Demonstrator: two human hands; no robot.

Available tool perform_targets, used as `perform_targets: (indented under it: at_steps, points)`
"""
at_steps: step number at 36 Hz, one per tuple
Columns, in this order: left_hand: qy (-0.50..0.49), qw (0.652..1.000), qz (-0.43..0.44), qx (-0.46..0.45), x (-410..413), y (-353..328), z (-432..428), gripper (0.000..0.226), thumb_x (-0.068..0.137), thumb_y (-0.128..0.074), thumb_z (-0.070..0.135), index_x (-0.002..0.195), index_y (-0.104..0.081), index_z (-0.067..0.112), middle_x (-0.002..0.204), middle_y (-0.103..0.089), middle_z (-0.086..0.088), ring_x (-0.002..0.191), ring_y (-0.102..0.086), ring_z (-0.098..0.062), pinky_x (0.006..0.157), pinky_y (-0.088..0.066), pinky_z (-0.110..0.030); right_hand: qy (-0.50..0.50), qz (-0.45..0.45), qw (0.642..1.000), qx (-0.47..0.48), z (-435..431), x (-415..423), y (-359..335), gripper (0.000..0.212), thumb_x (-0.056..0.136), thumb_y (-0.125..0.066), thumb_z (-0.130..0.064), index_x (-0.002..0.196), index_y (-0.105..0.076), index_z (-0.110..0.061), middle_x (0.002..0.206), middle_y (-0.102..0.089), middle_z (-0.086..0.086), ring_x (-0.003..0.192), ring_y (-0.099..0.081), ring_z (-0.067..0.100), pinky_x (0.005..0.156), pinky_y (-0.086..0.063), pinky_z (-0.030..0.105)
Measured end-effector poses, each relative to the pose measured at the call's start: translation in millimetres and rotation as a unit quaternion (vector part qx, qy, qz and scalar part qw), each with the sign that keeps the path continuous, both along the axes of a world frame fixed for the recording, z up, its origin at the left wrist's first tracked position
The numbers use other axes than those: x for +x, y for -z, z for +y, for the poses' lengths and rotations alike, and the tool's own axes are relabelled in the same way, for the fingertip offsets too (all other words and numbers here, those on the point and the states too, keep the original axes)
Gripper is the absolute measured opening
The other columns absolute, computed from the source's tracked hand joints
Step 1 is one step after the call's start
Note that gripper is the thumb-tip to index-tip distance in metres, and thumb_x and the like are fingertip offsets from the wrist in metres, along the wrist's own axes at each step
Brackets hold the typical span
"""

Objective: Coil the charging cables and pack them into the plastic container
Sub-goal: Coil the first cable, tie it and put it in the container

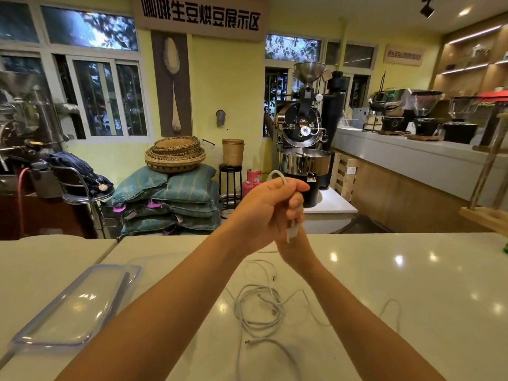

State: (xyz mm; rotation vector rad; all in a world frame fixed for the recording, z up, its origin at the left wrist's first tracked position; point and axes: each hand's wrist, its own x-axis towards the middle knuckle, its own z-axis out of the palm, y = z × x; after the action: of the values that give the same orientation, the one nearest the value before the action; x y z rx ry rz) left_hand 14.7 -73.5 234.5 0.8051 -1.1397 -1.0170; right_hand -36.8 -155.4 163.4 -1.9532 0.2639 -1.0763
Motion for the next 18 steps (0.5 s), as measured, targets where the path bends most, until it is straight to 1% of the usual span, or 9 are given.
perform_targets:
  at_steps: [1,3,4,6,9,11,12,15,18]
  points:
    - [0.003,1.000,-0.006,0.002,2,-3,-1,0.027,0.094,-0.034,0.013,0.082,-0.057,0.010,0.050,-0.053,0.008,0.044,-0.046,-0.004,0.053,-0.045,-0.019,0.009,-0.004,1.000,0.014,3,4,3,0.038,0.089,-0.041,0.003,0.069,-0.047,-0.028,0.068,-0.051,-0.008,0.059,-0.054,0.001,0.060,-0.043,0.017]
    - [0.003,1.000,-0.022,0.008,6,-9,-3,0.028,0.095,-0.033,0.011,0.081,-0.059,0.009,0.050,-0.053,0.007,0.044,-0.047,-0.004,0.051,-0.046,-0.018,-0.009,-0.004,0.999,0.036,10,10,6,0.039,0.089,-0.044,0.003,0.063,-0.051,-0.025,0.059,-0.054,-0.004,0.050,-0.054,0.004,0.053,-0.046,0.021]
    - [0.002,1.000,-0.028,0.012,10,-13,-3,0.029,0.095,-0.033,0.010,0.081,-0.058,0.009,0.050,-0.053,0.007,0.044,-0.047,-0.004,0.051,-0.046,-0.017,-0.023,0.005,0.999,0.045,13,11,7,0.039,0.090,-0.044,0.000,0.059,-0.051,-0.022,0.054,-0.052,-0.002,0.045,-0.051,0.004,0.051,-0.044,0.023]
    - [-0.009,0.999,-0.038,0.021,18,-20,-3,0.030,0.096,-0.031,0.010,0.081,-0.057,0.009,0.048,-0.053,0.008,0.042,-0.046,-0.004,0.049,-0.044,-0.017,-0.034,0.036,0.998,0.033,19,11,9,0.039,0.092,-0.044,-0.006,0.059,-0.051,-0.024,0.047,-0.047,-0.004,0.038,-0.045,0.002,0.048,-0.038,0.018]
    - [-0.046,0.997,-0.059,0.025,31,-26,-4,0.030,0.096,-0.030,0.008,0.080,-0.055,0.008,0.047,-0.053,0.008,0.041,-0.046,-0.003,0.047,-0.042,-0.016,-0.052,0.061,0.997,0.019,27,4,9,0.028,0.094,-0.042,-0.009,0.089,-0.056,-0.032,0.049,-0.042,-0.007,0.040,-0.042,0.000,0.047,-0.034,0.013]
    - [-0.071,0.994,-0.080,0.023,38,-28,-3,0.029,0.096,-0.031,0.007,0.079,-0.055,0.007,0.047,-0.054,0.007,0.042,-0.047,-0.003,0.046,-0.043,-0.014,-0.064,0.084,0.994,0.006,30,-1,7,0.030,0.095,-0.040,-0.011,0.119,-0.053,-0.023,0.053,-0.041,-0.009,0.043,-0.041,-0.001,0.048,-0.033,0.010]
    - [-0.080,0.992,-0.091,0.024,42,-29,-2,0.029,0.096,-0.032,0.007,0.078,-0.056,0.007,0.047,-0.055,0.007,0.043,-0.048,-0.003,0.046,-0.043,-0.014,-0.064,0.096,0.993,-0.007,31,-4,6,0.034,0.095,-0.040,-0.012,0.127,-0.047,-0.021,0.054,-0.042,-0.010,0.044,-0.041,-0.002,0.048,-0.033,0.010]
    - [-0.086,0.989,-0.115,0.038,51,-30,2,0.030,0.095,-0.032,0.005,0.076,-0.056,0.005,0.046,-0.057,0.005,0.044,-0.051,-0.004,0.048,-0.045,-0.013,-0.025,0.129,0.986,-0.102,35,-16,2,0.037,0.095,-0.041,-0.018,0.132,-0.044,-0.020,0.058,-0.045,-0.017,0.051,-0.045,-0.002,0.054,-0.037,0.013]
    - [-0.095,0.987,-0.123,0.040,58,-33,8,0.031,0.095,-0.032,0.004,0.075,-0.055,0.005,0.046,-0.057,0.004,0.043,-0.052,-0.004,0.049,-0.047,-0.013,0.012,0.130,0.977,-0.167,36,-27,-6,0.033,0.094,-0.044,-0.021,0.125,-0.053,-0.020,0.059,-0.049,-0.018,0.057,-0.049,0.005,0.063,-0.046,0.028]
